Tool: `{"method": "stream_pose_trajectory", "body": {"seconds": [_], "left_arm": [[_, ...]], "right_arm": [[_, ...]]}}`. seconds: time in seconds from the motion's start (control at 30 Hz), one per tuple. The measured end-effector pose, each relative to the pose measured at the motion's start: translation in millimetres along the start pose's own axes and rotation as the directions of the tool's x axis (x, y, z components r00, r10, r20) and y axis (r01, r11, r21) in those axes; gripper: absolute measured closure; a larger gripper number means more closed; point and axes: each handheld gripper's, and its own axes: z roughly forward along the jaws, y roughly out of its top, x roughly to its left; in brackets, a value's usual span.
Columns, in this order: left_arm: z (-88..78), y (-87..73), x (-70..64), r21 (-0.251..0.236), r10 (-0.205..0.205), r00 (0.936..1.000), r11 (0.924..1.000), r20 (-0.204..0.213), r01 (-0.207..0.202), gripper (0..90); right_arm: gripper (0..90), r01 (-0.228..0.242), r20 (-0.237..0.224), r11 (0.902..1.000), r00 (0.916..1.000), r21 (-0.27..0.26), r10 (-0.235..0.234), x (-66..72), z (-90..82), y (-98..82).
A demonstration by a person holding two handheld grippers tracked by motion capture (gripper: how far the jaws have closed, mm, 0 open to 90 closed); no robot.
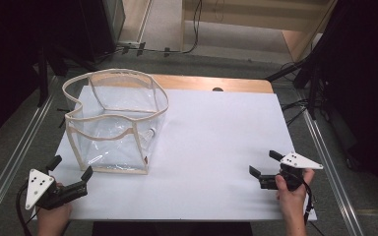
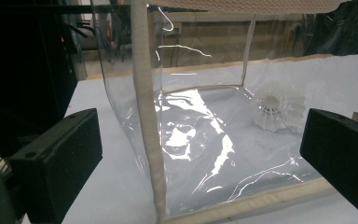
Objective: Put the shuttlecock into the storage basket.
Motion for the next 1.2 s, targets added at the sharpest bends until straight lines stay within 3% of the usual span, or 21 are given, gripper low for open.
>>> {"method": "stream_pose_trajectory", "body": {"seconds": [0.17, 0.23, 0.4, 0.83, 1.2], "left_arm": [[0.1, 0.1, -0.3, 0.002, 0.003, 1.0, 1.0, 0.0, -0.003, 0.0], [-0.2, 0.1, 0.4, 0.001, 0.001, 0.9998, 1.0, 0.019, -0.001, 0.0], [-0.1, 0.1, -0.1, 0.002, 0.003, 1.0, 1.0, 0.006, -0.003, 0.0], [-0.2, 0.0, 0.1, -0.002, -0.005, 1.0, 1.0, -0.001, 0.005, 0.0], [-0.4, 0.1, 0.0, -0.001, -0.004, 1.0, 1.0, 0.0, 0.004, 0.0]], "right_arm": [[0.0, -0.001, 0.004, 1.0, 1.0, -0.004, 0.001, -3.1, -2.0, -0.7], [0.0, -0.005, 0.007, 0.9999, 1.0, -0.01, 0.005, -5.7, -4.3, -1.6], [0.0, -0.012, 0.033, 0.9999, 0.9994, -0.001, 0.012, -10.7, -8.8, -4.1], [0.0, -0.046, 0.033, 0.9982, 0.9983, -0.038, 0.048, -17.1, -14.3, -8.2], [0.0, -0.033, 0.04, 0.9991, 0.9986, -0.028, 0.034, -17.3, -11.5, -9.8]]}}
